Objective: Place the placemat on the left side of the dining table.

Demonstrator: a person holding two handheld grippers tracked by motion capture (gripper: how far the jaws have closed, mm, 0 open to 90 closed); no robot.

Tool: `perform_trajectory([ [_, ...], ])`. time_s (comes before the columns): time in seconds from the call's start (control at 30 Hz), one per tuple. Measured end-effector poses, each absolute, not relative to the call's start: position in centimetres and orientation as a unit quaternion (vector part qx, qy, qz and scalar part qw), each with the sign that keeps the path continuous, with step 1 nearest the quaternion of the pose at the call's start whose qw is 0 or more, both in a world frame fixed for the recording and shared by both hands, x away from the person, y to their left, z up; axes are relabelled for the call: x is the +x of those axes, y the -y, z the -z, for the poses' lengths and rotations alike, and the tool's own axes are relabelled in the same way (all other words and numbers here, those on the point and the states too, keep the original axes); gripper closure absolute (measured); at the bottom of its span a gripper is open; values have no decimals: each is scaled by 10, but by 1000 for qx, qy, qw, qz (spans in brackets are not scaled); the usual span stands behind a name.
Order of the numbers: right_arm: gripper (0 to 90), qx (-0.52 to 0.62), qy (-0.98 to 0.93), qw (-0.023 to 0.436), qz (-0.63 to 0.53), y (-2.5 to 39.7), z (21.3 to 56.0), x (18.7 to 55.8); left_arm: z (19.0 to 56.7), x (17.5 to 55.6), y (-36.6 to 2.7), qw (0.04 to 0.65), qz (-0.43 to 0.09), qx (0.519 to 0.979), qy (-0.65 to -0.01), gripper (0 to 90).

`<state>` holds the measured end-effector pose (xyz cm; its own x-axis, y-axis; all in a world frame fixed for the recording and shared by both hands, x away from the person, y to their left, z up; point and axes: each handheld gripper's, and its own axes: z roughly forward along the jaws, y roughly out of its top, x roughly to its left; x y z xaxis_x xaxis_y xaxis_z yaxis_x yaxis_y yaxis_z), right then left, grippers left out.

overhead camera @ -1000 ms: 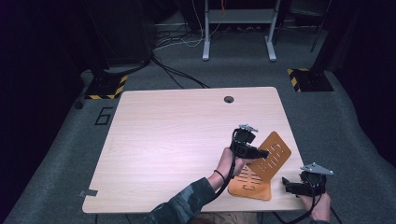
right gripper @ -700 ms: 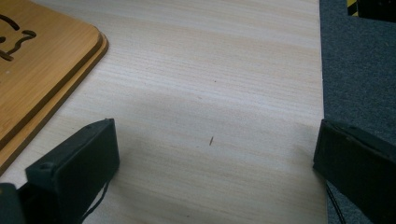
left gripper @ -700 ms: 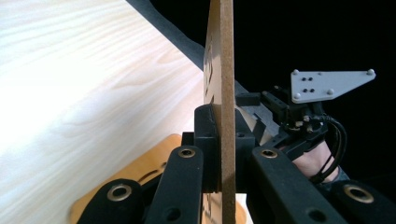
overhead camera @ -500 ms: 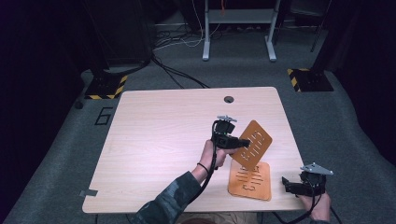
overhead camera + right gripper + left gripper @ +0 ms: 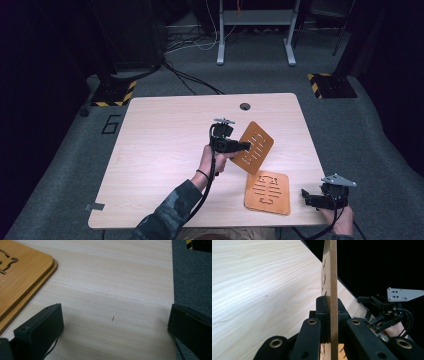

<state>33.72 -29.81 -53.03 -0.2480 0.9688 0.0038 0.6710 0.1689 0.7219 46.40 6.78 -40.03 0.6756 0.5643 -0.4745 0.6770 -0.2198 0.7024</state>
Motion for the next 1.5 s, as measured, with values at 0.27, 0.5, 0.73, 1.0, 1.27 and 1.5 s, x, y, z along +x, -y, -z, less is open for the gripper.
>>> perform_trajectory([
  [0.27, 0, 562, -727, 240, -312, 298, 531, 340, 398, 469, -87, 482, 46, 772, -411, 860],
  [0.5, 0, 564, -725, 240, -313, 297, 531, 343, 395, 473, -108, 485, 34, 764, -423, 860],
  [0.73, 0, 564, -727, 239, -311, 297, 530, 344, 394, 477, -125, 488, 25, 754, -439, 860],
  [1.0, 0, 563, -728, 239, -310, 298, 530, 345, 394, 482, -143, 482, 13, 750, -454, 859],
  [1.27, 0, 563, -728, 240, -310, 298, 530, 345, 393, 487, -163, 478, 0, 738, -475, 860],
  [1.5, 0, 564, -726, 240, -311, 297, 530, 345, 394, 490, -181, 473, -12, 731, -492, 860],
])
